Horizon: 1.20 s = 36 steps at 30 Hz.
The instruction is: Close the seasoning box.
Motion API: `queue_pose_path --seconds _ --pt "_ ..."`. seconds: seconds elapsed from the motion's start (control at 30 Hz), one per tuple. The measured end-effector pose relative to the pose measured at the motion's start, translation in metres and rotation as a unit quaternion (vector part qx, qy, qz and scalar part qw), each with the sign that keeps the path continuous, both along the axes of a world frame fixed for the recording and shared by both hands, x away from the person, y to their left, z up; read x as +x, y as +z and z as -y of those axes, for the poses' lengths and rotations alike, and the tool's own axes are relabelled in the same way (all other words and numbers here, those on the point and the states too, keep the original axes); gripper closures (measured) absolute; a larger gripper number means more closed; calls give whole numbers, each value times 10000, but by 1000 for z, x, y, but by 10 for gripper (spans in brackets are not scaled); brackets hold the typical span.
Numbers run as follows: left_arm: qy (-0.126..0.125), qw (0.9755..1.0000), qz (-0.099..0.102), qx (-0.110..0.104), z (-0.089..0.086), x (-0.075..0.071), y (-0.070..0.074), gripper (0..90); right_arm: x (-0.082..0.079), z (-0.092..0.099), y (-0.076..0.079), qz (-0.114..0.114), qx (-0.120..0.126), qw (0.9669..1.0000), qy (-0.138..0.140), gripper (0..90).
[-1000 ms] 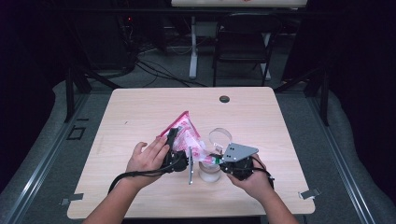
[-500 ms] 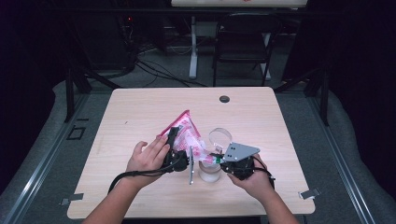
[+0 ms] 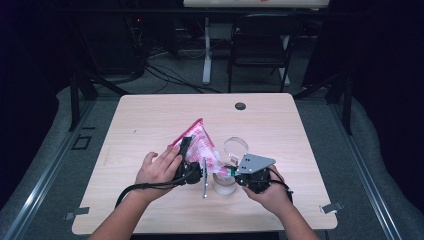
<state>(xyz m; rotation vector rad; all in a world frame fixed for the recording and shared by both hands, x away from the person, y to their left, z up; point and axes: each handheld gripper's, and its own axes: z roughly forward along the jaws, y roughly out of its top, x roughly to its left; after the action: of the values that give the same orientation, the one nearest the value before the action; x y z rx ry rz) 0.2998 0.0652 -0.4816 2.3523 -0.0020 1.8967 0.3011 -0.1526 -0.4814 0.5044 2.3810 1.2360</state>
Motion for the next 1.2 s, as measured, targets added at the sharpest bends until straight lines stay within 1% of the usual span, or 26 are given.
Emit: queue_pose_path --seconds 0.13,0.2,0.23,0.57,0.8,1.2 --pt "-6 10000 7 0 0 0 1 653 0 0 0 0 1 10000 0 900" --pt "18 10000 -32 -28 0 -1 0 653 0 0 0 0 1 10000 0 900" --pt "4 10000 9 8 1 -1 1 653 0 1 0 -3 -2 10000 -1 900" --pt "2 10000 -5 4 1 -1 1 653 0 1 0 4 -2 10000 -4 900" --pt "-34 10000 50 7 1 -1 2 653 0 0 0 5 5 10000 2 900" --pt "-44 10000 59 9 1 -1 2 653 0 0 -1 -1 2 10000 2 900"
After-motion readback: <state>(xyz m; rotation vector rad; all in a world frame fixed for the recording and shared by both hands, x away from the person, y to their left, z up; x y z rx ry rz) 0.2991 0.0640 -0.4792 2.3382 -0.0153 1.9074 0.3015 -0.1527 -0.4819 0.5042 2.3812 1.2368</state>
